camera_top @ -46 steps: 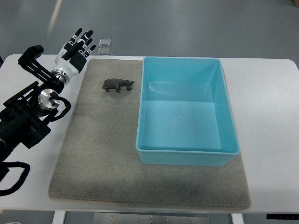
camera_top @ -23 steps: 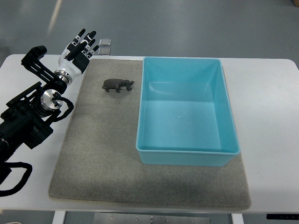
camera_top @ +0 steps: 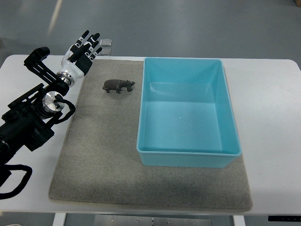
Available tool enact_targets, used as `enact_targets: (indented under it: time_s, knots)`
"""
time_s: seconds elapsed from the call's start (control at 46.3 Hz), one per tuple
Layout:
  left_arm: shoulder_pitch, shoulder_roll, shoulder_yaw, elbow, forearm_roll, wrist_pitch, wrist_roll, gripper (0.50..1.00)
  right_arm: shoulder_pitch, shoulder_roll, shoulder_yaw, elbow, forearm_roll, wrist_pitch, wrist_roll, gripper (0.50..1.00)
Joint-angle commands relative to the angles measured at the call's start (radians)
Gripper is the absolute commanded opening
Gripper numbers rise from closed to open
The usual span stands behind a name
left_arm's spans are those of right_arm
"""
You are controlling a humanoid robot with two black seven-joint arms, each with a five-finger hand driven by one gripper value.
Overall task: Place brown hippo in blue box with left hand
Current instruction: 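Reach the left hand forward over the brown hippo, fingers open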
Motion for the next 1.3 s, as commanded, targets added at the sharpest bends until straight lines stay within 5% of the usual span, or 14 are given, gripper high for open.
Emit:
enact_targets:
  time_s: [0.0, 0.518, 1.274]
  knots:
    - [0.0, 0.01, 0.008, -0.03, 0.0, 0.0, 0.001, 0.996, 0.0, 0.0, 0.0, 0.0, 0.0, 0.0, 0.0, 0.936]
    - [-0.009, 0.091, 0.17, -0.122, 0.051, -0.003, 0.003, 0.996, 0.0, 0.0, 0.0, 0.0, 0.0, 0.0, 0.0, 0.936]
    - [-0.06, 0.171, 0.298, -0.191, 0.575, -0.016, 0.008, 0.996, 0.0, 0.0, 0.0, 0.0, 0.0, 0.0, 0.0, 0.936]
